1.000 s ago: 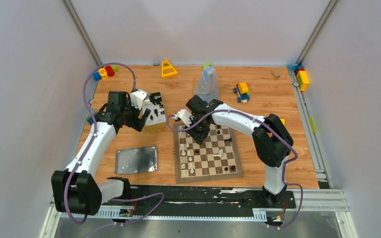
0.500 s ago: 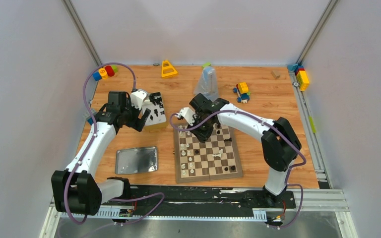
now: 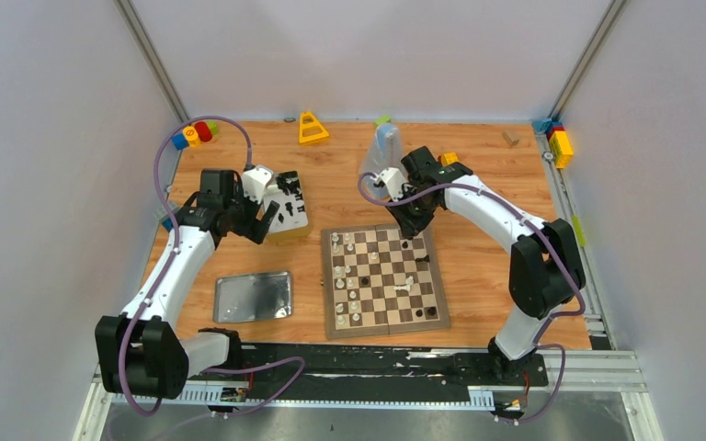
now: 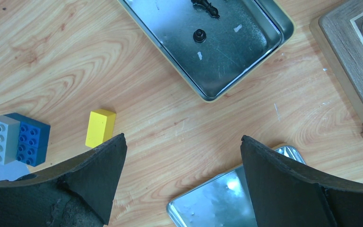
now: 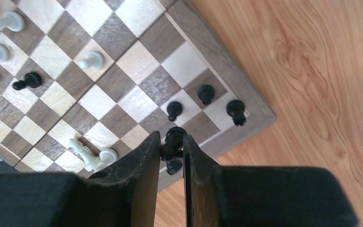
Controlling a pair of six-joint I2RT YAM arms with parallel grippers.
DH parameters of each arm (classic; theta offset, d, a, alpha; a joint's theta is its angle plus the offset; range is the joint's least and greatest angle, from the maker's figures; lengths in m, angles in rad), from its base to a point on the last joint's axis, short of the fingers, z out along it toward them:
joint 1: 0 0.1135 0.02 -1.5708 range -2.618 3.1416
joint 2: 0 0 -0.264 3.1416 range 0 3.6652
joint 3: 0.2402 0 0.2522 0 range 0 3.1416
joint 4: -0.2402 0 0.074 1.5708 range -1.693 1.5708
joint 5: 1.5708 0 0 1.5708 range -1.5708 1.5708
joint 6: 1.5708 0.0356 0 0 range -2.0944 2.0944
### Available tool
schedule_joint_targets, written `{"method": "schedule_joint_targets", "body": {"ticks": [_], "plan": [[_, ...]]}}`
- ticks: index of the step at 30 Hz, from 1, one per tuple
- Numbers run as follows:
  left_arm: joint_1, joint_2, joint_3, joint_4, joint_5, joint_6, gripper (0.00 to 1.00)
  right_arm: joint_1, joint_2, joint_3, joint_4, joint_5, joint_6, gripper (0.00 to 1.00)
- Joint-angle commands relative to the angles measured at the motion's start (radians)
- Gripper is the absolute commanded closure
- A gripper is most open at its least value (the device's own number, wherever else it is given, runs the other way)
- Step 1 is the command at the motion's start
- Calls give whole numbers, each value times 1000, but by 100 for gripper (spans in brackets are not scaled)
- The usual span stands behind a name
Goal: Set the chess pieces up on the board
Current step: Place the chess piece on the chessboard.
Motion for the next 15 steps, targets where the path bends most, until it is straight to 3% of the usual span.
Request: {"method": "schedule_joint_targets", "body": {"ticks": [1,15], "plan": [[7,-17,7,9,9,-3,2,-44,-42,-18,14,-12,-30,89],[8,-9,9,9,10,-3,2,-110,11,-79,88,-30,-33,89]]}}
